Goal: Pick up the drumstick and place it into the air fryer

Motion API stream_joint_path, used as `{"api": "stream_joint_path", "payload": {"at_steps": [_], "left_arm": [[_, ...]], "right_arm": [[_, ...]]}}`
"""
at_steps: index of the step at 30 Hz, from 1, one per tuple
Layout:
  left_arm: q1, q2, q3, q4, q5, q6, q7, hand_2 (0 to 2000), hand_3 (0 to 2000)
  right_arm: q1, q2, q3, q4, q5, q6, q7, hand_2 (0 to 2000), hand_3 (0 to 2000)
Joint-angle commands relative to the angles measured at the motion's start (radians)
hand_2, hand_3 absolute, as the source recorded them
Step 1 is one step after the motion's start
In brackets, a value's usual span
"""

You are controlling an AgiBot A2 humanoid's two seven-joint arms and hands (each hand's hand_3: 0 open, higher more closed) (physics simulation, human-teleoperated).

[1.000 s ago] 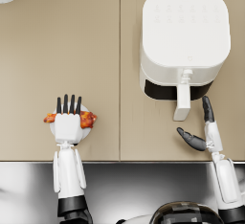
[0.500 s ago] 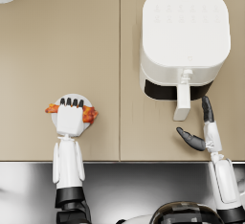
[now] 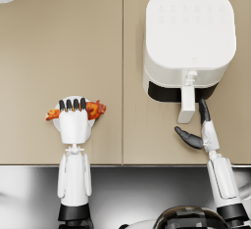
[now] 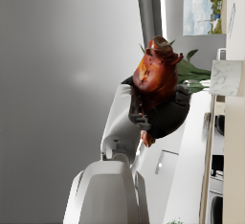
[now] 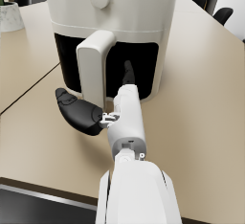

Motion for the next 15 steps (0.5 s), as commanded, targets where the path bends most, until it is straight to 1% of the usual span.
{"api": "stream_joint_path", "payload": {"at_steps": [1,5,8,10,11,12,15], "left_arm": [[0.022,0.004,-0.012,-0.085,0.0,-0.003,0.0,2000,2000],[0.03,0.01,-0.014,-0.089,0.0,-0.007,0.0,2000,2000],[0.023,0.013,-0.011,-0.087,0.0,-0.007,0.0,2000,2000],[0.017,0.015,-0.021,-0.089,0.0,-0.006,0.0,2000,2000],[0.017,0.016,-0.022,-0.089,0.0,-0.005,-0.001,2000,2000],[0.018,0.018,-0.021,-0.083,0.0,-0.005,-0.001,2000,2000],[0.016,0.021,-0.012,-0.085,0.0,-0.005,-0.001,2000,2000]], "right_arm": [[0.052,-0.02,0.036,-0.086,0.0,0.0,0.0,0,0],[0.068,-0.033,0.08,-0.09,0.0,0.0,0.0,0,0],[0.096,-0.049,0.091,-0.131,0.0,-0.002,0.0,0,0],[0.101,-0.051,0.103,-0.117,0.001,-0.022,0.0,0,0],[0.103,-0.05,0.108,-0.114,0.002,-0.025,0.0,1361,327],[0.104,-0.047,0.111,-0.114,0.002,-0.045,0.0,2000,653],[0.125,-0.052,0.13,-0.113,0.003,-0.121,-0.001,2000,1633]]}}
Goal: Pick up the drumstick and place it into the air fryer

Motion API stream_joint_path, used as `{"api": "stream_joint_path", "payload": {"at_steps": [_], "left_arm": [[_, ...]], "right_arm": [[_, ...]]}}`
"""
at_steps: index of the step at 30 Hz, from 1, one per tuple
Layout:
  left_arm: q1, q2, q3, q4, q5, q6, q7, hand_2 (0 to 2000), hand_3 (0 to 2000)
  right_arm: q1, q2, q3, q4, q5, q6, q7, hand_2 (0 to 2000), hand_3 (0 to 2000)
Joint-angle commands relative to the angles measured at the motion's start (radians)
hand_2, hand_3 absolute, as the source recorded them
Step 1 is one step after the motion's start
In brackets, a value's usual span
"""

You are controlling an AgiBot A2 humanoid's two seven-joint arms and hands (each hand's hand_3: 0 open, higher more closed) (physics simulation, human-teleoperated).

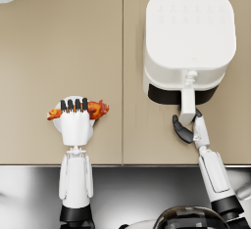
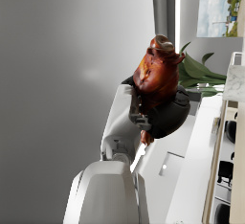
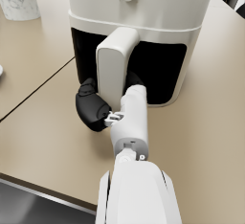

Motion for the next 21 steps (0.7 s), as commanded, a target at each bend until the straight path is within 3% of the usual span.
{"api": "stream_joint_path", "payload": {"at_steps": [1,4,8,18,21], "left_arm": [[0.02,0.003,0.014,-0.008,0.0,0.0,0.0,2000,2000],[0.03,0.009,0.034,0.003,0.0,0.001,-0.001,2000,2000],[0.044,0.017,0.057,0.004,0.0,0.005,-0.001,2000,2000],[0.103,0.046,0.121,-0.007,-0.437,0.062,-0.001,2000,2000],[0.138,0.066,0.172,0.003,-0.557,0.065,0.0,2000,2000]], "right_arm": [[0.033,-0.014,0.046,0.037,0.0,-0.005,0.0,2000,1960],[-0.01,0.024,0.097,0.15,0.001,0.02,-0.003,2000,2000],[-0.096,0.114,0.163,0.307,0.002,-0.009,-0.008,2000,2000],[-0.173,0.291,0.3,0.554,0.003,0.038,-0.001,2000,2000],[-0.168,0.351,0.359,0.628,0.002,0.075,0.002,2000,2000]]}}
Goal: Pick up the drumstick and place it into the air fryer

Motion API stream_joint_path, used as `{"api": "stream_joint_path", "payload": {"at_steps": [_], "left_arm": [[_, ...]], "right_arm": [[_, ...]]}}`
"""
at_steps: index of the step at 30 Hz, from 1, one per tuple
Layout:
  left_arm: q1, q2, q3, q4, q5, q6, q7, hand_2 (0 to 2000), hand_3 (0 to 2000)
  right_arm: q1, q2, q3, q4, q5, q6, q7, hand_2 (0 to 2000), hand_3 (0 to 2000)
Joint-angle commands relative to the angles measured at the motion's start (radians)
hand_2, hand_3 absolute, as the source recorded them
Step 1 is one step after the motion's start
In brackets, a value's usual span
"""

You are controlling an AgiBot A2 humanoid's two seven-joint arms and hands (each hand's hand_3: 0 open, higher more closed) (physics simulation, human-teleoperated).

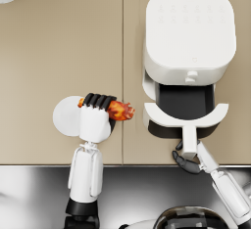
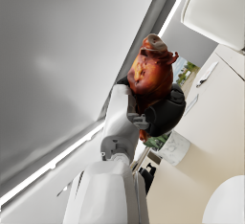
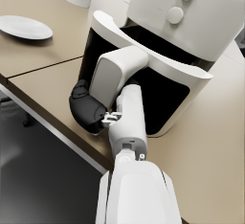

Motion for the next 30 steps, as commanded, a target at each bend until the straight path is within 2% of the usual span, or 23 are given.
{"api": "stream_joint_path", "payload": {"at_steps": [1,6,9,10,12,13,14,15,16,17,18,19,20,21,22,23,24,25,26,27,28,29,30], "left_arm": [[0.063,0.026,0.069,-0.003,-0.023,0.001,0.0,2000,2000],[0.112,0.066,0.158,-0.008,-0.069,0.002,0.0,2000,2000],[0.128,0.086,0.206,-0.018,-0.075,0.003,0.0,2000,2000],[0.136,0.094,0.22,-0.015,-0.076,0.003,0.0,2000,2000],[0.163,0.12,0.268,0.017,-0.078,0.003,0.0,2000,2000],[0.173,0.131,0.3,0.028,-0.078,0.002,0.0,2000,2000],[0.18,0.151,0.321,0.038,-0.078,0.003,0.0,2000,2000],[0.191,0.168,0.354,0.059,-0.078,0.003,0.0,2000,2000],[0.207,0.189,0.382,0.086,-0.079,0.003,0.0,2000,2000],[0.218,0.205,0.405,0.106,-0.079,0.002,0.0,2000,2000],[0.233,0.227,0.435,0.139,-0.079,0.002,0.0,2000,2000],[0.247,0.246,0.46,0.17,-0.079,0.002,0.0,2000,2000],[0.258,0.262,0.483,0.195,-0.079,0.001,0.0,2000,2000],[0.428,0.082,0.76,0.213,-0.079,0.001,0.0,2000,2000],[0.308,0.225,0.579,0.228,-0.079,0.002,0.0,2000,2000],[0.318,0.231,0.579,0.251,-0.078,0.0,0.0,2000,2000],[0.328,0.243,0.571,0.286,-0.078,-0.002,0.0,2000,2000],[0.332,0.251,0.567,0.298,-0.078,-0.003,0.0,639,1673],[0.336,0.256,0.562,0.321,-0.078,0.013,0.0,0,1347],[0.336,0.259,0.559,0.334,-0.078,0.023,-0.001,0,1020],[0.334,0.26,0.554,0.338,-0.078,0.032,-0.001,0,693],[0.332,0.261,0.549,0.342,-0.078,0.036,-0.002,0,367],[0.324,0.256,0.539,0.336,-0.078,0.045,-0.002,0,40]], "right_arm": [[0.033,-0.032,0.156,0.193,0.0,0.008,0.001,2000,2000],[0.091,0.061,0.324,0.254,-0.001,0.019,0.014,2000,2000],[0.048,0.053,0.322,0.285,-0.002,0.035,0.017,2000,2000],[-0.055,-0.028,0.213,0.287,-0.003,0.038,0.019,2000,2000],[-0.055,-0.022,0.232,0.297,-0.003,0.05,0.014,2000,2000],[0.02,0.041,0.327,0.302,-0.003,0.051,0.011,2000,2000],[-0.057,-0.014,0.246,0.311,-0.003,0.047,0.012,2000,2000],[0.015,0.049,0.327,0.313,-0.003,0.047,0.01,2000,2000],[-0.058,-0.011,0.247,0.317,-0.003,0.044,0.011,2000,2000],[0.014,0.045,0.326,0.32,-0.003,0.043,0.009,2000,2000],[0.016,0.046,0.328,0.32,-0.003,0.041,0.009,2000,2000],[-0.054,-0.018,0.247,0.313,-0.004,0.037,0.01,2000,2000],[0.016,0.039,0.327,0.313,-0.003,0.038,0.009,2000,2000],[-0.054,-0.018,0.247,0.313,-0.004,0.037,0.011,2000,2000],[0.017,0.037,0.327,0.307,-0.004,0.039,0.009,2000,2000],[0.021,0.044,0.328,0.311,-0.004,0.038,0.011,2000,2000],[-0.058,-0.014,0.238,0.313,-0.004,0.037,0.012,2000,2000],[0.02,0.048,0.327,0.313,-0.004,0.039,0.01,2000,2000],[0.023,0.06,0.328,0.316,-0.004,0.04,0.01,2000,2000],[-0.063,-0.005,0.236,0.316,-0.004,0.04,0.01,2000,2000],[0.019,0.065,0.327,0.32,-0.003,0.042,0.008,2000,2000],[0.02,0.066,0.328,0.32,-0.004,0.047,0.009,2000,2000],[-0.067,0.001,0.236,0.321,-0.004,0.045,0.009,2000,2000]]}}
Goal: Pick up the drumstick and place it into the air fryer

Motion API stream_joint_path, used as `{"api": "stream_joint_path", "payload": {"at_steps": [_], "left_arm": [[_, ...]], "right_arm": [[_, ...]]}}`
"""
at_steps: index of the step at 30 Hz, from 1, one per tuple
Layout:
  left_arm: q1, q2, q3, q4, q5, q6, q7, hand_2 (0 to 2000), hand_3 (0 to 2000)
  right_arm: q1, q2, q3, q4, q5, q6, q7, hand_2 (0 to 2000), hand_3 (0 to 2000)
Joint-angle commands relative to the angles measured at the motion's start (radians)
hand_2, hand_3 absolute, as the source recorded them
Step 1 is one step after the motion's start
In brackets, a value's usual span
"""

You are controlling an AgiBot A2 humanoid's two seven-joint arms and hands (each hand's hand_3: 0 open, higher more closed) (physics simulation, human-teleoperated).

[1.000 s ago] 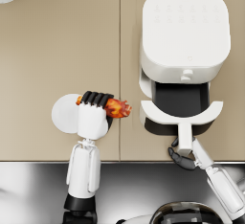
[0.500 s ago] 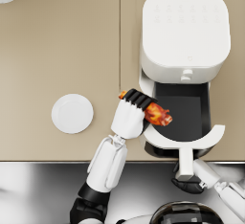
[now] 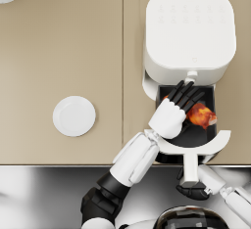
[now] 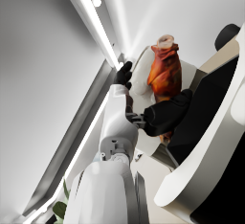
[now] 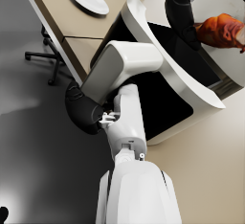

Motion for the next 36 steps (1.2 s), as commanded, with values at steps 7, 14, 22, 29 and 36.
{"api": "stream_joint_path", "payload": {"at_steps": [7,14,22,29,36], "left_arm": [[-0.212,-0.15,-0.21,-0.264,0.0,0.025,-0.001,0,0],[-0.407,-0.222,-0.527,-0.443,0.0,0.03,-0.001,0,0],[-0.435,-0.219,-0.661,-0.456,-0.001,0.03,-0.001,0,0],[-0.437,-0.217,-0.679,-0.44,-0.001,0.03,-0.001,0,0],[-0.425,-0.217,-0.697,-0.429,-0.001,0.03,-0.001,0,0]], "right_arm": [[-0.061,-0.402,-0.043,0.05,-0.005,0.053,-0.001,2000,2000],[0.158,-0.358,0.064,-0.074,-0.01,0.093,-0.006,2000,2000],[0.326,-0.387,0.034,-0.215,-0.009,0.163,-0.006,2000,2000],[0.438,-0.445,0.067,-0.404,0.002,0.189,0.0,2000,2000],[0.568,-0.528,0.069,-0.639,0.002,0.233,0.005,2000,2000]]}}
